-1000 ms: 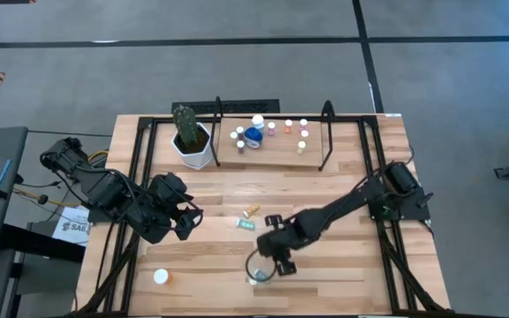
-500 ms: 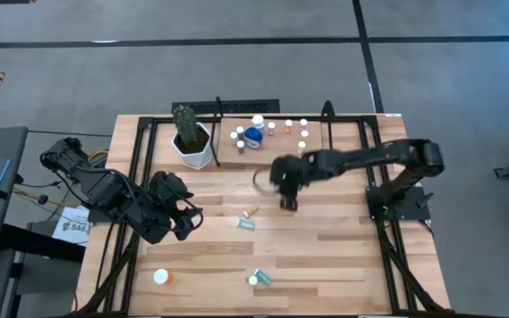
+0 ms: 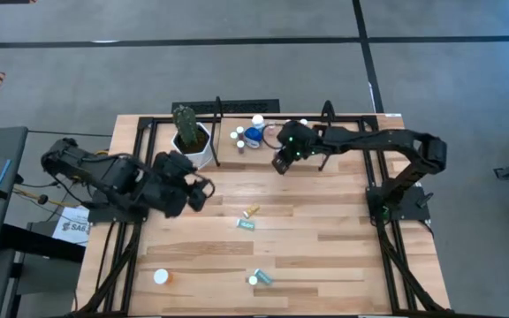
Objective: Pick and place medicine bottles onto shelf by color
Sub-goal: Put the small blue pill bottle on the shelf
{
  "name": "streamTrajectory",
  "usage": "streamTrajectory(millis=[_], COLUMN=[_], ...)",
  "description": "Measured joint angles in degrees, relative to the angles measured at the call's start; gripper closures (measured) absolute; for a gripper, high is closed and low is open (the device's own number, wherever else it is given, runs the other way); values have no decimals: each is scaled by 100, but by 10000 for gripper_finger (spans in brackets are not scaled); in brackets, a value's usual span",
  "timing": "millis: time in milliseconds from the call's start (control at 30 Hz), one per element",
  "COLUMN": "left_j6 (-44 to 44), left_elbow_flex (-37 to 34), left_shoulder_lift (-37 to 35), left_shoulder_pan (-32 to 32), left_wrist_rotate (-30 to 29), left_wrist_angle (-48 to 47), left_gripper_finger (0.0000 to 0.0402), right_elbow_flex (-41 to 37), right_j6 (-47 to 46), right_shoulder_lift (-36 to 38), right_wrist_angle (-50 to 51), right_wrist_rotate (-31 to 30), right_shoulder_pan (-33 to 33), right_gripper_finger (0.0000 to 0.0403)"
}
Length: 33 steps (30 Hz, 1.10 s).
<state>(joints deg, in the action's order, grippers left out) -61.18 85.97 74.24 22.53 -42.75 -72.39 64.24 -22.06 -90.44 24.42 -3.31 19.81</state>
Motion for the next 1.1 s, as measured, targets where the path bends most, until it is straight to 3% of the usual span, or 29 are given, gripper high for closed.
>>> streamTrajectory(millis=[267,400,1100], left_j6=[-32,105,1248], left_elbow_flex=[0,0,0], left_shoulder_lift=[0,1,0], left_shoulder_pan=[-865,-1175,-2104], left_wrist_rotate=[-14,-17,369], left_wrist_angle=[158,286,335], left_gripper_finger=[167,167,167], right_elbow_flex=[35,39,18], right_j6=[-140,341,756], right_shoulder_lift=[-260,-473,-943], right_wrist_angle=[-287,-495,-845], right_wrist_rotate=[-140,-146,-179], right_shoulder_pan=[339,381,532], right_gripper_finger=[280,280,280])
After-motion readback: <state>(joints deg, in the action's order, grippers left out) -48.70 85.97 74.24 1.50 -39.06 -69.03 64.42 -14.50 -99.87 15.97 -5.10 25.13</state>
